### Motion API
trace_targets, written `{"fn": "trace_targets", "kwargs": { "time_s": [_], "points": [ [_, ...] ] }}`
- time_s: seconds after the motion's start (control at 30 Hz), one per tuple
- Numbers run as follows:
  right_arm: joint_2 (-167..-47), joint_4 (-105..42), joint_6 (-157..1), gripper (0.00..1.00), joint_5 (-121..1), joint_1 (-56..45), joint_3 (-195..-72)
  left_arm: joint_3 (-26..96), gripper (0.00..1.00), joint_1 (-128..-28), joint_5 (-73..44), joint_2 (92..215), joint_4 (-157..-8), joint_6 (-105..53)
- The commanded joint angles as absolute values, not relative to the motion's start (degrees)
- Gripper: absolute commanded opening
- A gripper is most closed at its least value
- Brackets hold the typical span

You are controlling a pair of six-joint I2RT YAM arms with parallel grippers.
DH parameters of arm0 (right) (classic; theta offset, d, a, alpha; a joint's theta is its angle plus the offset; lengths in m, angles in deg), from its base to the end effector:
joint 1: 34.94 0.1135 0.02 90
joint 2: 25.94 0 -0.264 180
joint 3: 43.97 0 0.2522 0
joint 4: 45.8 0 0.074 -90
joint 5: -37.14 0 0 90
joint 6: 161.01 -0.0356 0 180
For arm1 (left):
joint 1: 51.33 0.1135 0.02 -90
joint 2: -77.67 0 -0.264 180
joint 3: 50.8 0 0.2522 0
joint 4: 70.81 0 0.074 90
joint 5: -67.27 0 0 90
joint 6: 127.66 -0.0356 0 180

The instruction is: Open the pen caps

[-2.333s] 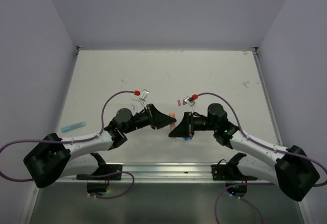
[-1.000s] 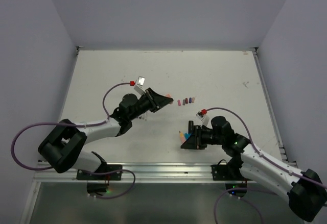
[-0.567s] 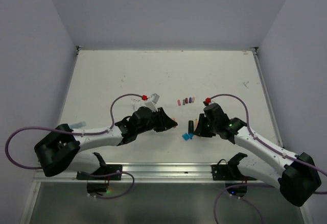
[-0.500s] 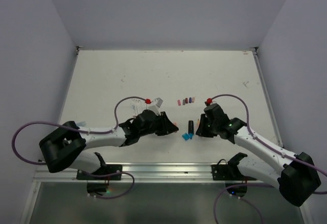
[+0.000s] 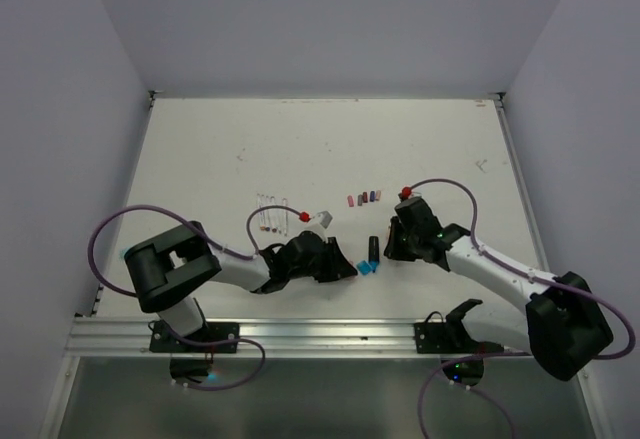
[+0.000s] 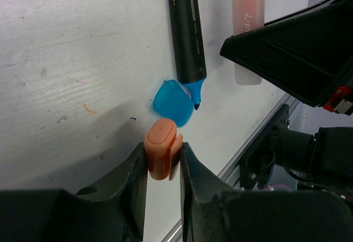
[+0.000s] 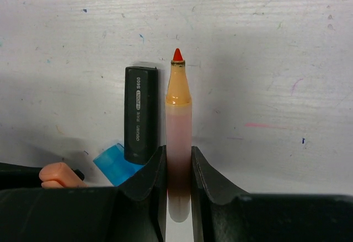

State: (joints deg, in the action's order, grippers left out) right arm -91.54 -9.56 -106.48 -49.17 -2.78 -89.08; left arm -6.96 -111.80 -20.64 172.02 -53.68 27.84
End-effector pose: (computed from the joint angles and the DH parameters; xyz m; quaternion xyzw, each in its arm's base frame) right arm 0.1767 0.1084 0.1741 0.0369 0.9570 0.1336 0.2549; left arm 0.1427 -0.2546 0.1218 -0.0300 0.8798 -0.4297 0.2011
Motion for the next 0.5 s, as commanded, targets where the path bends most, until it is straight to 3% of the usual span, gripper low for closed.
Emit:
{"fn": "trace_targets", "kwargs": {
  "time_s": [0.0,0.2,0.33,0.47],
  "points": [
    [-94.58,-15.77,-104.94,0.03,-48.72,-3.3,-88.31,-8.04,0.2,-112.06,-22.37,173.73,-46.6,30.11],
    [-98.36,-18.06,-105.55,0.05,-49.6,-3.56,-88.75,-10.41,0.28,-112.15,-24.2,173.56,-44.84,31.42],
    [-100.47,-19.21,-105.38,0.06,-51.8,-3.65,-89.37,-11.56,0.41,-112.15,-24.75,173.29,-44.05,32.13],
    [-101.44,-19.47,-105.55,0.12,-52.59,-3.65,-89.28,-11.12,0.48,-112.06,-24.31,174.7,-43.97,32.13]
  ]
}}
